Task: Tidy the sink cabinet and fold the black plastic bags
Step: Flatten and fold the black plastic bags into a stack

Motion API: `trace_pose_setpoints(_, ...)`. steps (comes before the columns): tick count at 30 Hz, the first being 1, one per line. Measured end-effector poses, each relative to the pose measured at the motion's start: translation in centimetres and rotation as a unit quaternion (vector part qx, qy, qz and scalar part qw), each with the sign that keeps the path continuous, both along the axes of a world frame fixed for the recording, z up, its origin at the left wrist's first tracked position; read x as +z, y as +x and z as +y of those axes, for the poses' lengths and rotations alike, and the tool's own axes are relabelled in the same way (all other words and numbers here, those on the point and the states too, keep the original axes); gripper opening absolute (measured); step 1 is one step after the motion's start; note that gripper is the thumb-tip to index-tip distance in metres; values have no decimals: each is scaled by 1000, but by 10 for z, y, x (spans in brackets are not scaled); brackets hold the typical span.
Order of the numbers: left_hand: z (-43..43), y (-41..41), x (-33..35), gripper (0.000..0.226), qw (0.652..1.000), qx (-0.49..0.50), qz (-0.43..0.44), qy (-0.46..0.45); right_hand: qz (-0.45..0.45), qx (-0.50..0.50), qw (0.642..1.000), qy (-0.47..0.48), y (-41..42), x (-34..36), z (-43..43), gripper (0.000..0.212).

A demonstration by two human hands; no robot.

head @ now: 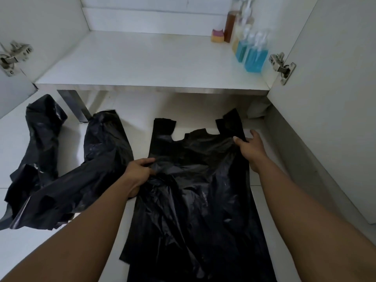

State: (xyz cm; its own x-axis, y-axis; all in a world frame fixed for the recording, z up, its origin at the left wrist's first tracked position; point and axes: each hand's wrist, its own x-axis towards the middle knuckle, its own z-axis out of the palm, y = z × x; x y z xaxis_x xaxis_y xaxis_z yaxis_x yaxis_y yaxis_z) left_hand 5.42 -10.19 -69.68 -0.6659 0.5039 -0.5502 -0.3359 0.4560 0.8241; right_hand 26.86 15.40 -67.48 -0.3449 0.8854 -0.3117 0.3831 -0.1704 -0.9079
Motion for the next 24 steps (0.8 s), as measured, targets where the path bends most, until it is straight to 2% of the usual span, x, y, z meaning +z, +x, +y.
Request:
trace_pose_setpoints(4, 1, 5, -12, 58, 999, 48, -10, 10, -40, -15, 998, 55, -1, -5, -6, 82)
trace_pose_setpoints(7, 3, 13, -16, 62, 1000, 26, 16, -3, -128, 31, 981, 145, 4, -10, -27, 64)
trace_pose_setpoints(9, 2, 18, -16, 64, 999, -7, 49, -10, -188, 99, 957, 196, 9, -21, -46, 55)
trace_pose_setpoints(12, 2, 21, -13, 65, 993, -51, 109, -20, -327, 221, 896, 205, 17, -38, -74, 66)
trace_pose_setpoints(14, 0, 19, -13, 65, 990, -60, 130, -20, -385, 241, 866, 211, 22, -45, -86, 66)
trace_pose_setpoints(16, -2, 17, -14, 65, 989, -66, 133, -17, -402, 224, 858, 230, 27, -45, -94, 54)
trace_pose_setpoints(20, -6, 14, -14, 60, 983, -113, 138, -28, -358, 207, 859, 302, 32, -47, -102, 49)
trace_pose_setpoints(22, -7, 15, -14, 58, 982, -130, 132, -26, -378, 273, 833, 300, 33, -51, -105, 60)
trace_pose_setpoints(24, -9, 15, -14, 58, 982, -142, 125, -23, -406, 291, 818, 285, 34, -56, -108, 65)
